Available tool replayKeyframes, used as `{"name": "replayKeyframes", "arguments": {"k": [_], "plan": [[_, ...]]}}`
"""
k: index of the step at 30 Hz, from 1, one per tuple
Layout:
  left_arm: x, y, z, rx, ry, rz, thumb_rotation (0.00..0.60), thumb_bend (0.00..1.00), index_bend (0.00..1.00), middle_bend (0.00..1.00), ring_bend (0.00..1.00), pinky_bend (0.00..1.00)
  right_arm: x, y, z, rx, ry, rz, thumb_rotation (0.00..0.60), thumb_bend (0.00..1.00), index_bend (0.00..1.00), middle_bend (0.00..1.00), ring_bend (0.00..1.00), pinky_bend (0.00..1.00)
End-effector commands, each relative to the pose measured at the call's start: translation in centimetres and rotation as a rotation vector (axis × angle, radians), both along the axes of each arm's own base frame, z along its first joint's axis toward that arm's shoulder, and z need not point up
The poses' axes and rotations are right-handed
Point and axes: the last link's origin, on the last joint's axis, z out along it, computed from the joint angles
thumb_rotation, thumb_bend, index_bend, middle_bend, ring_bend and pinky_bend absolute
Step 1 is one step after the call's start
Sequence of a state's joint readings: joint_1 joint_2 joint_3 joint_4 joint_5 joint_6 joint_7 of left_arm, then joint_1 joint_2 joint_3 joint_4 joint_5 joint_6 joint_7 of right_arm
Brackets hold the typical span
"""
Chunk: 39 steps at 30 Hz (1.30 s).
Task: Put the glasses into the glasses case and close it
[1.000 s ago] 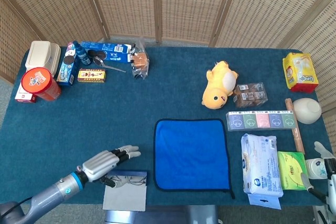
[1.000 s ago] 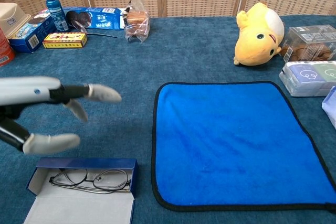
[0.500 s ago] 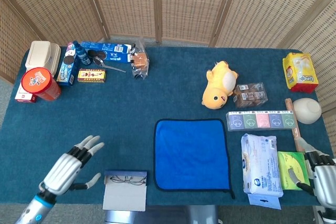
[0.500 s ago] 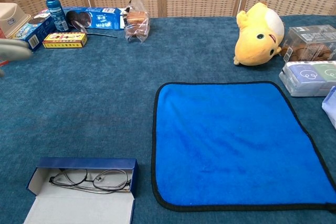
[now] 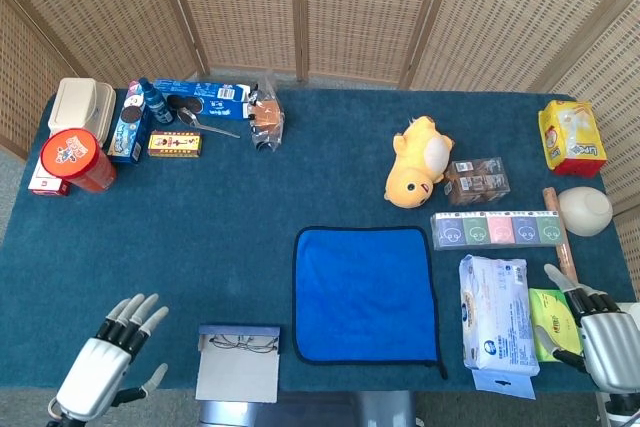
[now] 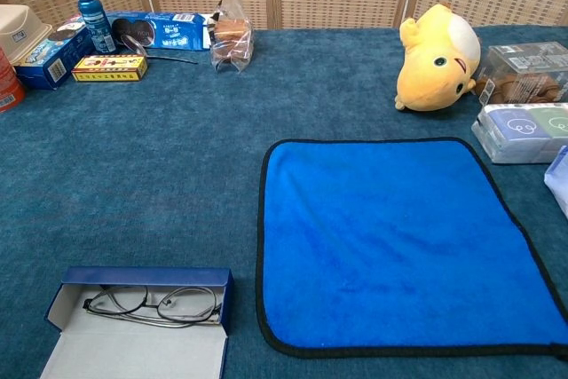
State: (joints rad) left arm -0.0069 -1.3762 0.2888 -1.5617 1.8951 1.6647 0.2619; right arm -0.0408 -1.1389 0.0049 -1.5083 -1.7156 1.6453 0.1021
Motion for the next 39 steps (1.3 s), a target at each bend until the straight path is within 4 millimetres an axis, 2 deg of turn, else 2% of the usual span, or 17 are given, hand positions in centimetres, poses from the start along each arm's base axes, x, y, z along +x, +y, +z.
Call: {"name": "replayKeyframes", "arguments": {"k": [1,6,11,28,33,39], "plan": [[-0.3,-1.1,-0.6,0.026,0.047,-0.036,0.371,0.35,0.04,0.0,0.0,0.06,0.0,-0.1,0.0,0.007,0.0,0.009,0.566,0.28,0.13,0.26,0.31,0.36],[-0.8,-2.5,-1.4,0.052,0.103,-0.053,0.464,0.35,0.0,0.0,0.0,0.03,-0.1,-0.3,-0.1,0.022,0.001,0.031,0.564,0.28,0.13,0.26,0.31,0.36],[-1.5,-3.6,-1.9,0.061,0.185,-0.081,0.498,0.35,0.0,0.0,0.0,0.02,-0.4,-0.4,0.2,0.026,-0.004,0.047,0.566,0.28,0.13,0.26,0.31,0.36],[-4.2,-7.0,-3.0,0.058,0.254,-0.112,0.522,0.34,0.0,0.0,0.0,0.01,0.0,-1.1,0.5,0.069,-0.012,0.122,0.564,0.28,0.11,0.26,0.31,0.36],[-4.6,-7.4,-3.4,0.059,0.284,-0.138,0.529,0.34,0.0,0.0,0.0,0.0,-0.2,-0.8,0.7,0.064,-0.024,0.127,0.563,0.28,0.11,0.26,0.31,0.36],[-4.6,-7.4,-4.9,0.066,0.313,-0.183,0.522,0.34,0.0,0.0,0.0,0.0,-0.7,0.0,1.6,0.046,-0.034,0.13,0.565,0.28,0.11,0.26,0.31,0.36]]}}
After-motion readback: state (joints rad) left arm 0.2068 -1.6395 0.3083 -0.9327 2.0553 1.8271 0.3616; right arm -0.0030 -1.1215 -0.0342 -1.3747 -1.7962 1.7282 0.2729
